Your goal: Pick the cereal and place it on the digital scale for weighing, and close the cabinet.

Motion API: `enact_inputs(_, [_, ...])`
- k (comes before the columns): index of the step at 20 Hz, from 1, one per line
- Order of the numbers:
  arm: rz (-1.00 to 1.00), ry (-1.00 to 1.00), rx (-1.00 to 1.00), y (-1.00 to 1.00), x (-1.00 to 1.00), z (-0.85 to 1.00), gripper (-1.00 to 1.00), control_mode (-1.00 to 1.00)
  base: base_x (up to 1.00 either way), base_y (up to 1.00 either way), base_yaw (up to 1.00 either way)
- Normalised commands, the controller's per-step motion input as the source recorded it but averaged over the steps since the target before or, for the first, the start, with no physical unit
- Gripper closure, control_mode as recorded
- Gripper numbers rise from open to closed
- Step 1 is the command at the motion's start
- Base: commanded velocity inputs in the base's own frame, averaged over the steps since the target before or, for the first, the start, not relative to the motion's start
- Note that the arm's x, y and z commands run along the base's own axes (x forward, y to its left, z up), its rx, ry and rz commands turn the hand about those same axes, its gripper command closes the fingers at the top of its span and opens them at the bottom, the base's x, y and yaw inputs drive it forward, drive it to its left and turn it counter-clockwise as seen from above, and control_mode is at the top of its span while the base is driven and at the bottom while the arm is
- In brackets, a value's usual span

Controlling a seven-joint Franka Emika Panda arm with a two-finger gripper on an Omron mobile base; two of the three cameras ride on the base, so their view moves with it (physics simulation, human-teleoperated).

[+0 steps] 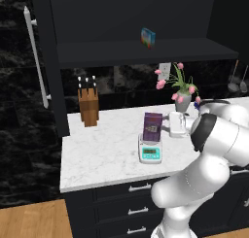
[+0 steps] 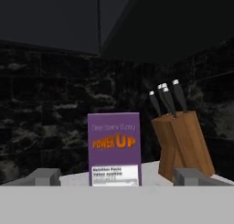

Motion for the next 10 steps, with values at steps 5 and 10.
enact_inputs(5, [0.00,-0.15,0.01,-0.26,-0.25,0.10,-1.00,-1.00,0.00,0.00,0.00])
enact_inputs(10, [-0.03,-0.26,0.07,-0.29,-0.73,0.56,-1.00,-1.00,0.00,0.00,0.00])
